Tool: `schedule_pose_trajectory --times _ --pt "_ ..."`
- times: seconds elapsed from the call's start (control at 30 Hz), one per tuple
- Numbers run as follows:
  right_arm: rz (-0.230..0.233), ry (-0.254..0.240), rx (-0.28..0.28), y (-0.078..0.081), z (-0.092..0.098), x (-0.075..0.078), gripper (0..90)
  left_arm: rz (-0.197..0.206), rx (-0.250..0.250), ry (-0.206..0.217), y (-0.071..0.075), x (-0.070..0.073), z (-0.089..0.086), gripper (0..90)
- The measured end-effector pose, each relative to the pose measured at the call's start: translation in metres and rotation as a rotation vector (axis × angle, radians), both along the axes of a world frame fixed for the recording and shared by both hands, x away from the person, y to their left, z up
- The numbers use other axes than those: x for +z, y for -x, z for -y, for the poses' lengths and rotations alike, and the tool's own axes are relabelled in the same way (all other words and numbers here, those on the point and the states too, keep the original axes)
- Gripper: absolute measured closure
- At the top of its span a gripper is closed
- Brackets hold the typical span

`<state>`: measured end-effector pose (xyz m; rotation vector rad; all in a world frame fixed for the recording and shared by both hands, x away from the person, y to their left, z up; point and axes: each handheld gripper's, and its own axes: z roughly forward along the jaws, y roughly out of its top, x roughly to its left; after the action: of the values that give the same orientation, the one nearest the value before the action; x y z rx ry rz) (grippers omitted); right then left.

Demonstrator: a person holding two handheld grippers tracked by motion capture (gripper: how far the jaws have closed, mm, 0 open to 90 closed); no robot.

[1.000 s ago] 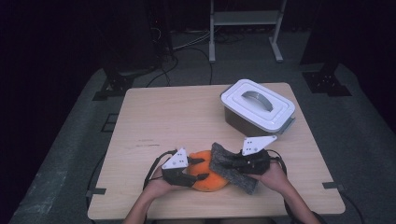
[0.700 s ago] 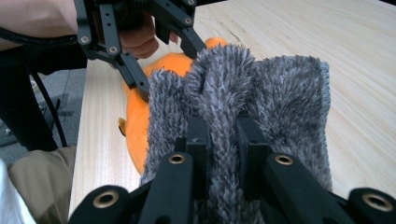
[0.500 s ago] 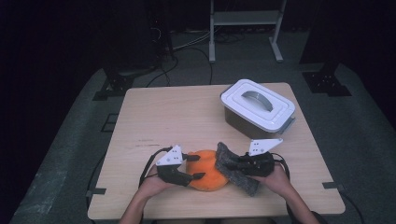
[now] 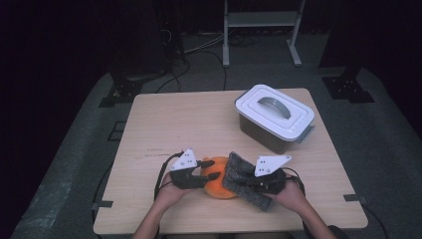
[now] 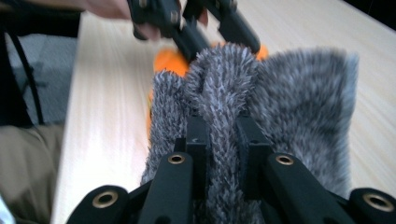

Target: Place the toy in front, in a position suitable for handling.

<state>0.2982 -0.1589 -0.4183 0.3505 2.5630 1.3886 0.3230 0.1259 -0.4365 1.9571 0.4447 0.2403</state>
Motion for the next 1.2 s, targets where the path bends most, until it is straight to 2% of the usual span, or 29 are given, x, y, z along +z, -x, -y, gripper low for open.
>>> schedule_pose_trajectory --times 0.03,0.1,0.17,0.27,0.37,0.4,0.47,0.53,0.63,0.77,0.87,0.97,1.07,1.2 --pt "-0.014 -0.004 -0.015 -0.005 0.006 -0.002 77.4 -0.011 0.01 0.007 -0.002 -0.001 -0.001 52.9" --pt "-0.011 0.01 -0.033 -0.007 0.011 -0.002 77.5 -0.013 0.015 0.005 -0.004 0.0 -0.003 52.3" --pt "-0.016 -0.003 -0.044 -0.006 0.013 0.0 77.5 -0.023 0.023 0.011 -0.005 -0.002 -0.004 52.4" --pt "0.012 -0.026 -0.003 0.0 0.002 0.008 77.5 -0.019 0.028 0.006 -0.005 -0.002 -0.002 52.4" --pt "0.035 0.033 0.027 0.003 -0.01 0.005 77.2 -0.023 0.025 0.002 -0.004 -0.002 -0.003 52.2" --pt "0.035 0.033 0.027 0.003 -0.01 0.005 77.2 -0.023 0.025 0.002 -0.004 -0.002 -0.003 52.1" --pt "-0.001 0.028 0.037 -0.002 -0.004 -0.001 77.5 -0.022 0.016 0.002 -0.004 -0.003 -0.003 52.0" --pt "-0.012 0.032 0.016 -0.005 0.005 -0.001 77.6 -0.022 0.006 -0.004 -0.004 -0.002 -0.003 51.8" --pt "-0.024 -0.014 -0.029 -0.008 0.016 0.002 77.6 -0.019 -0.024 -0.017 -0.003 -0.002 -0.004 51.5" --pt "-0.027 -0.058 -0.059 -0.016 0.016 0.006 77.5 -0.021 -0.065 -0.025 0.0 0.0 -0.003 50.2" --pt "-0.04 -0.033 -0.036 -0.016 0.011 0.0 77.3 -0.012 -0.077 -0.024 0.001 0.004 -0.004 42.6" --pt "-0.037 -0.021 -0.012 -0.011 0.009 0.001 77.3 0.001 -0.074 0.003 0.001 0.01 -0.005 39.5" --pt "-0.04 -0.014 0.008 -0.007 0.008 -0.001 77.2 0.005 -0.091 -0.002 0.003 0.009 -0.004 40.2" --pt "-0.051 -0.011 0.018 -0.006 0.012 -0.002 77.2 -0.009 -0.101 -0.013 0.004 0.007 -0.002 43.2"
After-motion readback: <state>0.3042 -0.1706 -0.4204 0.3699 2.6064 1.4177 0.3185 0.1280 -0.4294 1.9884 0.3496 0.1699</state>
